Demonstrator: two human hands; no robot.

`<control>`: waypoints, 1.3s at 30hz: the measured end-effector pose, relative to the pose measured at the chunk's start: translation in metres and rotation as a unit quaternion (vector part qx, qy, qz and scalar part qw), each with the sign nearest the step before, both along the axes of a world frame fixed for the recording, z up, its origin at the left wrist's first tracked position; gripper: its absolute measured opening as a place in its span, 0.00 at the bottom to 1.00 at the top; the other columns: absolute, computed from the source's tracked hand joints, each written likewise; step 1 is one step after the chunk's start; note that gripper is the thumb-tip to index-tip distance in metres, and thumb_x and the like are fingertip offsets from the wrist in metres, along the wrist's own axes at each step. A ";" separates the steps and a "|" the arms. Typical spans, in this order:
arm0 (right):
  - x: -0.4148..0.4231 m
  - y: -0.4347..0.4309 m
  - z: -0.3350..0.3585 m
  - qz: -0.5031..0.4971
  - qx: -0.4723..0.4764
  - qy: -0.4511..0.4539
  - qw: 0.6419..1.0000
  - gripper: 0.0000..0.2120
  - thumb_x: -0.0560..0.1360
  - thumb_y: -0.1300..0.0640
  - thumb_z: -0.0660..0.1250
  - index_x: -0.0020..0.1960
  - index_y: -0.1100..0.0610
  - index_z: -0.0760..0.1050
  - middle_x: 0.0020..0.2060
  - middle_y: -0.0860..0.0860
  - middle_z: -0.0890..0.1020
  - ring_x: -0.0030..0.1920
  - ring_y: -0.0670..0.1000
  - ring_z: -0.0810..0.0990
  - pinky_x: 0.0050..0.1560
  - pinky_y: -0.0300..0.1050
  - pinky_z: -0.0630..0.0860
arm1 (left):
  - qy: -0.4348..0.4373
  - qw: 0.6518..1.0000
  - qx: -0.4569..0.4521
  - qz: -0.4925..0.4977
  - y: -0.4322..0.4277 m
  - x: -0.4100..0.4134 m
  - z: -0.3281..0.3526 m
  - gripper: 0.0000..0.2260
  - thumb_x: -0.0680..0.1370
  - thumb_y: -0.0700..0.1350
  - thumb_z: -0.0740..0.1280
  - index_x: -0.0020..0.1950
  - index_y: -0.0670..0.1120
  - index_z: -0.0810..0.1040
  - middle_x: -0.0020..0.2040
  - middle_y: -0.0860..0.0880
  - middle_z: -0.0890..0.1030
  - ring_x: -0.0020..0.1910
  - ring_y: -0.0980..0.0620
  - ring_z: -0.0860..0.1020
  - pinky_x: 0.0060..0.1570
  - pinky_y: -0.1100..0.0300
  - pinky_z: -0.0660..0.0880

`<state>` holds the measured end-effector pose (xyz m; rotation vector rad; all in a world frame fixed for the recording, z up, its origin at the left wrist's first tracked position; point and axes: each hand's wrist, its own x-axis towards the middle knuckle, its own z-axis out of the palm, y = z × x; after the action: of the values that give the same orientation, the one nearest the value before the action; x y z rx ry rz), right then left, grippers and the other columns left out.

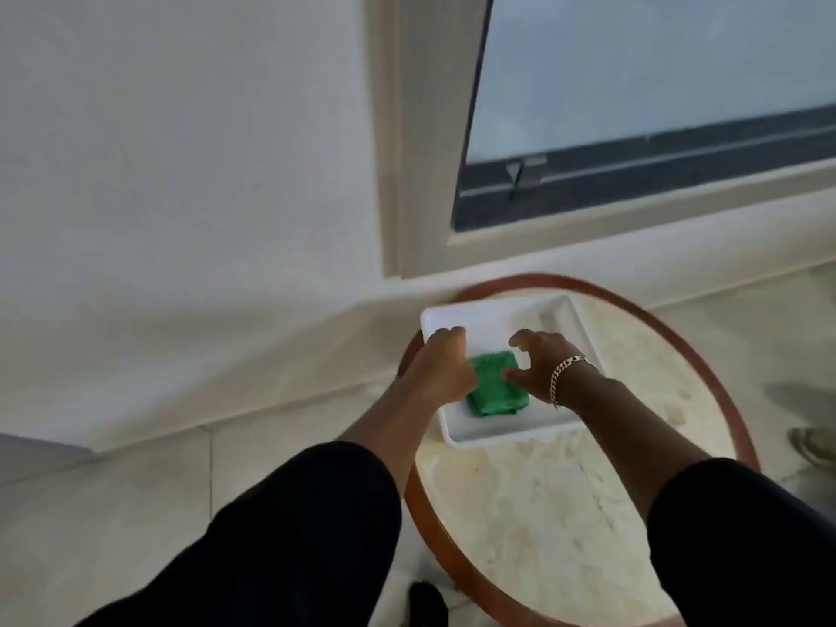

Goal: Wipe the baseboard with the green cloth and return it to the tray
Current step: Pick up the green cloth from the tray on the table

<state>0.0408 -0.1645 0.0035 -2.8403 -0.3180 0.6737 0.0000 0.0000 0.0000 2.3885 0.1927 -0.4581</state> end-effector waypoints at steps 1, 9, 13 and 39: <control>0.004 -0.003 -0.017 -0.007 -0.020 0.022 1.000 0.26 0.70 0.46 0.69 0.65 0.55 0.68 0.61 0.57 0.78 0.62 0.58 0.74 0.62 0.51 0.73 | 0.031 0.999 0.017 -0.018 -0.011 0.008 -0.012 0.20 0.74 0.38 0.63 0.66 0.39 0.68 0.65 0.39 0.71 0.61 0.39 0.74 0.52 0.48 0.75; 0.002 0.002 -0.106 -0.140 0.025 0.022 0.990 0.26 0.70 0.53 0.69 0.64 0.58 0.64 0.57 0.62 0.76 0.56 0.64 0.76 0.54 0.53 0.74 | 0.071 0.994 0.059 0.066 -0.055 0.035 -0.089 0.22 0.72 0.41 0.71 0.64 0.41 0.69 0.62 0.38 0.70 0.61 0.38 0.73 0.55 0.47 0.75; -0.001 0.001 -0.116 -0.185 0.066 -0.004 0.981 0.26 0.70 0.58 0.71 0.65 0.55 0.65 0.55 0.62 0.77 0.55 0.63 0.76 0.53 0.53 0.74 | 0.063 0.988 0.012 0.138 -0.057 0.037 -0.097 0.20 0.71 0.39 0.72 0.60 0.42 0.70 0.61 0.39 0.69 0.56 0.38 0.76 0.53 0.48 0.79; -0.185 0.270 -0.184 -0.103 0.221 -0.033 0.969 0.25 0.69 0.59 0.71 0.65 0.50 0.72 0.52 0.57 0.80 0.48 0.56 0.78 0.51 0.46 0.76 | -0.047 0.887 -0.194 0.417 0.239 -0.186 -0.198 0.12 0.70 0.37 0.73 0.49 0.50 0.77 0.45 0.51 0.81 0.40 0.59 0.79 0.40 0.60 0.81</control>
<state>-0.1440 0.1052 -0.1806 -2.4268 -0.1550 0.4050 -0.1858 0.2385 -0.1976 1.7102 0.9390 0.0359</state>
